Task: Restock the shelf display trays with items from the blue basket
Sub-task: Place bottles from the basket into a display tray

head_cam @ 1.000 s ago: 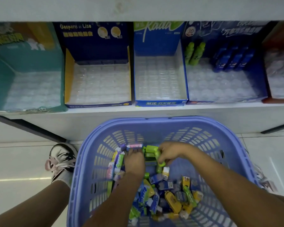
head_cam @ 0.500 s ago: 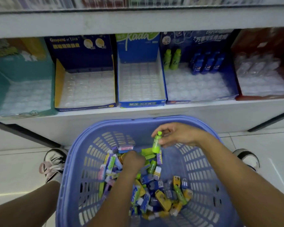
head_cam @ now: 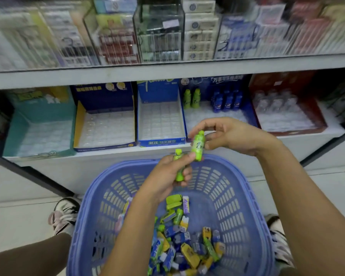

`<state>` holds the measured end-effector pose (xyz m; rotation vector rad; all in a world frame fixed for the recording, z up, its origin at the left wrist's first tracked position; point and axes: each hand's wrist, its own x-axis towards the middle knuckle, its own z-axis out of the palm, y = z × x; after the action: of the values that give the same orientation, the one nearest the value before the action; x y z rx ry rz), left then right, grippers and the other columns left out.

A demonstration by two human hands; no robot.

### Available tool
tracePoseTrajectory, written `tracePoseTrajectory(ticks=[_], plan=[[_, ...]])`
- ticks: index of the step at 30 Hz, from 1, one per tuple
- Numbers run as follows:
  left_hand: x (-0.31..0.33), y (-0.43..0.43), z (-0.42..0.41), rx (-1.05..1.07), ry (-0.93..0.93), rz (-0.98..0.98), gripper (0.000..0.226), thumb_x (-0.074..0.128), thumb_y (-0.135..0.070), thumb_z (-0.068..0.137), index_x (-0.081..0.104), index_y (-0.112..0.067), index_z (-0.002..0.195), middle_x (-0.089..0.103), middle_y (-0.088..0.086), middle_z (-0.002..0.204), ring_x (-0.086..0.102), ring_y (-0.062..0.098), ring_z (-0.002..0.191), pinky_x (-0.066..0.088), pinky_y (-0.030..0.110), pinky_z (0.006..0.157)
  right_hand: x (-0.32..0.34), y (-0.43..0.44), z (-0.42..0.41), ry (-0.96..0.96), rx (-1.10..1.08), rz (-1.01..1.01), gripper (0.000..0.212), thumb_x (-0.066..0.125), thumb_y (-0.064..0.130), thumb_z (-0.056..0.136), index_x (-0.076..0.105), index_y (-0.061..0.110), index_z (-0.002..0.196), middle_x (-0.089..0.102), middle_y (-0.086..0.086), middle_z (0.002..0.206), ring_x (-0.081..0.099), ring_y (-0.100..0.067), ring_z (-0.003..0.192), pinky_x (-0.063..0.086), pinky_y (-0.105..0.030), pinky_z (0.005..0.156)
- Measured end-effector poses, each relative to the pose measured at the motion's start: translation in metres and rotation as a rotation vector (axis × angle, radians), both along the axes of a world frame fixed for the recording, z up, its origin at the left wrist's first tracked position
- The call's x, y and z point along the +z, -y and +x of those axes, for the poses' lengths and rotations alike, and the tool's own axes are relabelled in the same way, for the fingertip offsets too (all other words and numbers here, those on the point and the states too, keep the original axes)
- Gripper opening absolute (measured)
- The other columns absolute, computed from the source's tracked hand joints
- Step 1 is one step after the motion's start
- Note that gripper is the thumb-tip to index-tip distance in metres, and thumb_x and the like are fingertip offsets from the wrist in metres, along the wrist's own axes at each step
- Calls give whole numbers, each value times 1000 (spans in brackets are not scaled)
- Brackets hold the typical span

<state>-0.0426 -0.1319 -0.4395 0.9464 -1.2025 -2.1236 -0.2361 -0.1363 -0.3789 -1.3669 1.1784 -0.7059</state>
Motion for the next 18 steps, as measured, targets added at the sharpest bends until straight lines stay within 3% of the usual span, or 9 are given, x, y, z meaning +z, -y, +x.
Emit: tracePoseTrajectory(ticks=[2, 3, 7, 10, 12, 15, 18], plan=[[8, 2, -4, 40, -9, -54, 21, 65, -35, 75, 60, -20, 61, 41, -5, 47, 41, 8, 43, 32, 17, 40, 8, -1, -2, 85, -77, 27, 32, 60, -6, 83, 62, 8, 112, 64, -12, 105, 64, -17, 89, 54, -22, 83], [11, 3, -6, 43, -3, -83, 21, 65, -35, 74, 57, -20, 62, 42, -4, 47, 41, 9, 43, 32, 17, 40, 11, -2, -3, 109, -104, 30, 30, 61, -1, 83, 63, 7, 113, 66, -9, 97, 66, -14, 86, 55, -21, 79], [18, 14, -17, 104, 14, -120, 21, 61, -25, 87, 60, -6, 96, 46, -5, 50, 45, 8, 46, 36, 17, 41, 20, 5, -7, 47, -248, -100, 22, 69, 2, 79, 67, 3, 101, 67, -7, 81, 68, -10, 73, 57, -21, 71], [18, 27, -33, 233, 155, -218, 10, 60, -22, 91, 61, -15, 98, 53, -4, 59, 49, 8, 52, 42, 19, 47, 24, 27, -22, -161, -533, -317, 21, 75, 8, 76, 67, 3, 95, 69, -11, 86, 65, -14, 76, 56, -27, 76], [17, 36, -46, 266, 255, -285, 3, 57, -20, 93, 58, -23, 95, 56, -1, 71, 52, 7, 57, 44, 21, 52, 24, 49, -33, -345, -633, -444, 21, 76, 11, 75, 68, 5, 93, 69, -8, 92, 63, -15, 82, 51, -22, 74], [16, 45, -64, 255, 356, -373, 6, 53, -20, 95, 54, -26, 96, 57, -3, 85, 56, 10, 70, 50, 22, 57, 17, 84, -44, -569, -619, -447, 22, 73, 16, 79, 67, 1, 95, 67, -5, 95, 59, -15, 88, 43, -17, 73], [16, 47, -75, 221, 476, -444, 10, 52, -21, 95, 54, -14, 102, 61, 10, 96, 60, 29, 88, 54, 42, 81, 4, 109, -53, -704, -523, -390, 26, 70, 22, 82, 65, 3, 99, 67, -10, 105, 59, -24, 100, 47, -33, 88]])
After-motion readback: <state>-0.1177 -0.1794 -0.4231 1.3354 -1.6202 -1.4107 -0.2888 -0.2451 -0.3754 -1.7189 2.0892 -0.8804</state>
